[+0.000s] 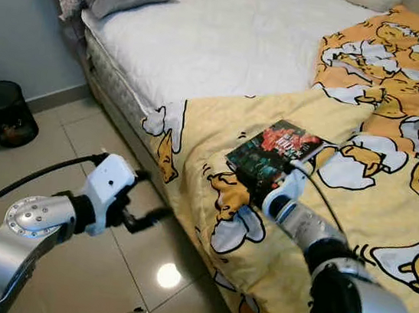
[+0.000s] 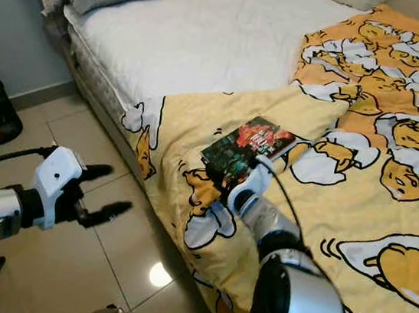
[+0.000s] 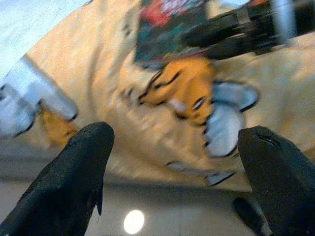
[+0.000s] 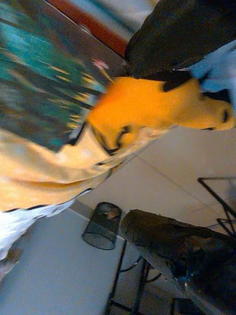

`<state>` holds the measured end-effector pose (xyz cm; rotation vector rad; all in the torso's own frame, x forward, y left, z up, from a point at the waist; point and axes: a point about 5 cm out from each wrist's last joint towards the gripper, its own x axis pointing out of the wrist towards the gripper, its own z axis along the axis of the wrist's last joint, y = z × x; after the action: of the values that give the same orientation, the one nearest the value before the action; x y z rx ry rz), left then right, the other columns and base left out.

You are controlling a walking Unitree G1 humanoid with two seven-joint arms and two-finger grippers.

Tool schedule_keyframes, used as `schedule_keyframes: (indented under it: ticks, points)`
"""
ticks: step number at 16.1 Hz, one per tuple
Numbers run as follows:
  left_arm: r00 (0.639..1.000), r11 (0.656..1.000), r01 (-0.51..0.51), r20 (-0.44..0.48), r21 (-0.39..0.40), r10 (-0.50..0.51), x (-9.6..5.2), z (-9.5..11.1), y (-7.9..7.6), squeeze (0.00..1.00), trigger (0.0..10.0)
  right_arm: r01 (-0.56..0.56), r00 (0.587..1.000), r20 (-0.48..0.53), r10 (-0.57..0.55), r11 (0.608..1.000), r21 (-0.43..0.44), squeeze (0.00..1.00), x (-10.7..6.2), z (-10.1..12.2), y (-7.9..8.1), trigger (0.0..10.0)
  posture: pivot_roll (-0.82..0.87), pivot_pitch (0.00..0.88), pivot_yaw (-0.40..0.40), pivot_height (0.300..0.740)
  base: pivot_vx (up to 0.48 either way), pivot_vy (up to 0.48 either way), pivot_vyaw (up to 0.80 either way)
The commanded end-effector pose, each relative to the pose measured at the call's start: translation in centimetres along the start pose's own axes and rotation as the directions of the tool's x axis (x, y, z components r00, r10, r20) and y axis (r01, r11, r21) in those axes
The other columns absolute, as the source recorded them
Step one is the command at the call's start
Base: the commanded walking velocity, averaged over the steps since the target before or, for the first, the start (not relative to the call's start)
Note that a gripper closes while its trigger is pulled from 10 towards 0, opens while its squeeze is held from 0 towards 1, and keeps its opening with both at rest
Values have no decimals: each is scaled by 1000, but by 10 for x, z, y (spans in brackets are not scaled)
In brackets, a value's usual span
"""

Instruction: Clean up the room

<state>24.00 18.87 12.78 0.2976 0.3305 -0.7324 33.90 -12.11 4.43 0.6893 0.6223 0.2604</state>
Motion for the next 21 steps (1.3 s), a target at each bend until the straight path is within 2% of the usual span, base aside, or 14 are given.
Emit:
schedule_keyframes:
  ticks: [1,3,6,8,10,14,21]
  points:
    - [999,999,-47,-19,13,48,-3,-2,6,1000,10000,-4,1000,-22,4,1000,5,0,1,-7,2,10000,104,78,57,740,0,0,0]
    - [998,998,-59,0,2,59,-8,1,7,1000,10000,-7,1000,5,6,998,69,0,5,-10,9,10000,118,107,65,740,0,0,0]
    - [998,998,-56,1,3,56,-11,1,4,1000,10000,-1,1000,22,-1,997,78,0,6,-7,11,10000,123,119,64,740,0,0,0]
    - [998,999,-48,36,-11,49,-10,4,1,1000,10000,-32,996,89,18,988,149,0,4,4,10,10000,123,123,59,740,0,0,0]
    - [996,998,56,73,-38,-53,-9,9,-11,1000,10000,-19,990,143,-13,974,226,0,-1,16,2,10000,118,120,57,740,0,0,0]
    - [995,997,74,65,-36,-71,-8,8,-14,1000,10000,38,991,117,-67,973,227,0,-4,16,-7,10000,111,120,62,740,0,0,0]
    - [994,994,97,62,-44,-94,-12,10,-16,1000,10000,43,992,102,-67,973,226,0,-3,7,-8,10000,122,129,66,740,0,0,0]
